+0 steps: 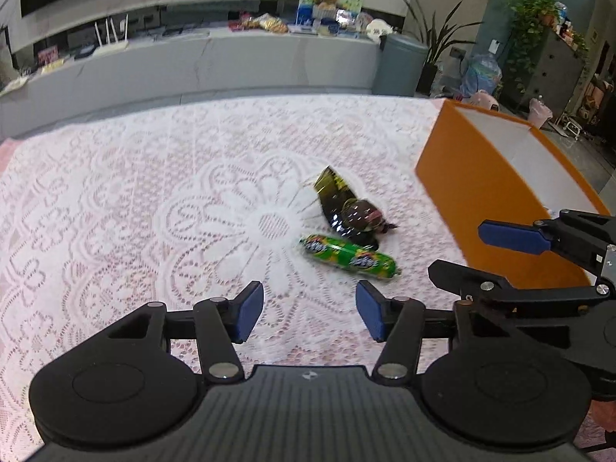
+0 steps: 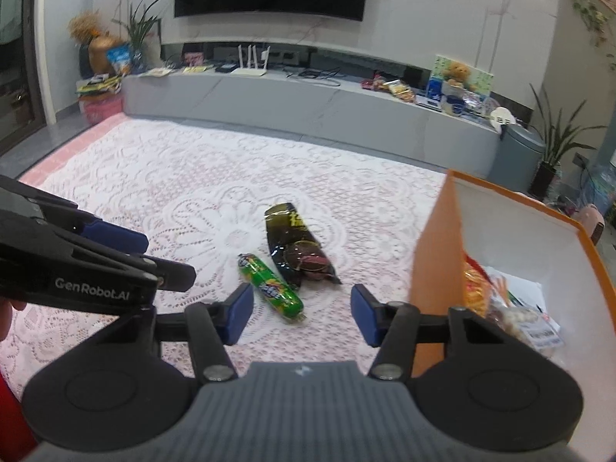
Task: Organize snacks
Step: 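Move both open grippers back toward the green sausage and dark pack, then grasp the green sausage with the left gripper while the right gripper grasps the dark meat pack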
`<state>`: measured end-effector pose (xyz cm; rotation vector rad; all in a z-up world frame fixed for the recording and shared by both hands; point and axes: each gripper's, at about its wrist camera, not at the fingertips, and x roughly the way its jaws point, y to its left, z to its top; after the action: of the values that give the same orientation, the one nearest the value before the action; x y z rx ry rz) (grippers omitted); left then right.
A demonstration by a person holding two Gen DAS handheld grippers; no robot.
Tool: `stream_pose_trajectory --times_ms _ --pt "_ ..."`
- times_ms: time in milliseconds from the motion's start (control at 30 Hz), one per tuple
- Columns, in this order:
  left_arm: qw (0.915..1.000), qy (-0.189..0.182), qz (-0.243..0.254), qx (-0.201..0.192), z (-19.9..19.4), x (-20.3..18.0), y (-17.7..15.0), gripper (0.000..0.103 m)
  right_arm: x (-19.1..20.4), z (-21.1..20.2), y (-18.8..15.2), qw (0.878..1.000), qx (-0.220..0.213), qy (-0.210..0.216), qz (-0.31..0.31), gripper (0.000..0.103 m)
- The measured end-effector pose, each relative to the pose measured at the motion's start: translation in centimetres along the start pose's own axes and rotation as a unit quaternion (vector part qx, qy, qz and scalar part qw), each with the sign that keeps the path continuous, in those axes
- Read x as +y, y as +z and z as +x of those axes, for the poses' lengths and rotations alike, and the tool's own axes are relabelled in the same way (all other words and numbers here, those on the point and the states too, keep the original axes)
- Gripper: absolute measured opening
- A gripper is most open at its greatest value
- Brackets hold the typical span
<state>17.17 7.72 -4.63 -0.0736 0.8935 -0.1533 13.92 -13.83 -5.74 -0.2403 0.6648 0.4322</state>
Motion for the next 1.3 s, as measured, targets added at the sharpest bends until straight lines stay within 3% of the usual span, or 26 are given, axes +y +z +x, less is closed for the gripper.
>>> stream_pose_trajectory --times_ms 167,367,667,867,1167,1300 --pt "0.9997 -0.008 0.006 0.021 2.0 0.1 0.5 0.052 0.1 2.7 0.4 0.999 0.031 0.004 -0.009 0.050" --pt "0.9986 -0.025 -0.025 0.040 4.2 1.0 1.7 0.051 -0.6 5.7 1.1 0.998 0.058 0.008 -0.002 0.041" --pt "0.9959 -0.040 -0.062 0.053 6.4 1.4 2.0 0.051 -0.9 9.6 1.2 0.993 0.107 -0.043 -0.004 0.037" --pt "0.9936 -0.051 -0.083 0.057 6.6 2.3 1.9 0.051 -1.1 10.5 0.5 0.991 0.129 -0.026 0.013 0.037" --pt "0.9891 -0.067 -0.114 0.066 6.9 2.9 1.7 0.051 0.6 9.7 -0.1 0.991 0.124 0.036 0.021 0.038" --pt "0.9881 -0.061 -0.123 0.069 7.0 2.6 1.5 0.051 0.4 9.5 -0.3 0.992 0.123 0.030 0.027 0.038"
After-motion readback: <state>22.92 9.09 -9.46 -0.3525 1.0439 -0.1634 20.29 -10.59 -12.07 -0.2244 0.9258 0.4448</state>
